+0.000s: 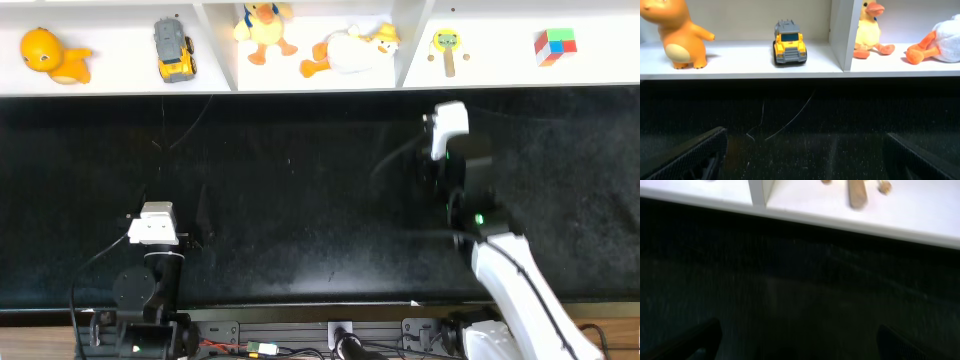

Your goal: Store Toys

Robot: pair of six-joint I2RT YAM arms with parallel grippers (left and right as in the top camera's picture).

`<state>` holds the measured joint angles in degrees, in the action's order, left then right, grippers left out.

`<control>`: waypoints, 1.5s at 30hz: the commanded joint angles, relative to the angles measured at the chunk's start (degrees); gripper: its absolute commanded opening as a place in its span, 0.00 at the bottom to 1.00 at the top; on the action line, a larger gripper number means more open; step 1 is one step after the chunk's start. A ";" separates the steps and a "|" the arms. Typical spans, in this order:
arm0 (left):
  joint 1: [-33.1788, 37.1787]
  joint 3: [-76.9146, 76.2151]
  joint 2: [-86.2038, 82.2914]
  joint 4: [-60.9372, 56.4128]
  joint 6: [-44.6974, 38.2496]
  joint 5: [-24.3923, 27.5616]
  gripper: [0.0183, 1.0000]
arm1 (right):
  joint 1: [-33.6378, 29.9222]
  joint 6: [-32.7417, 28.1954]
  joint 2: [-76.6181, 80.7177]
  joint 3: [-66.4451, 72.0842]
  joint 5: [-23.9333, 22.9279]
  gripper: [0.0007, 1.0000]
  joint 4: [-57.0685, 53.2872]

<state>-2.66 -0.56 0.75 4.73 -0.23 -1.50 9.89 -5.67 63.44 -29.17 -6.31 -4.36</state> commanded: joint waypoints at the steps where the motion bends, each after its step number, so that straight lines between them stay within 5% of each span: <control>1: -0.20 0.09 -0.52 0.11 -1.09 0.37 1.00 | 0.20 3.08 -11.47 6.32 -0.85 1.00 0.87; 11: -0.20 0.09 -0.52 0.11 -1.09 0.37 1.00 | -3.41 3.65 -34.95 16.76 -0.76 1.00 0.33; 45: -0.20 0.09 -0.52 0.11 -1.09 0.37 1.00 | -5.35 3.34 -63.30 28.92 0.50 1.00 0.55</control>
<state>-2.66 -0.56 0.75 4.71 -0.25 -1.50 4.58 -2.59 0.69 -1.02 -6.17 -4.03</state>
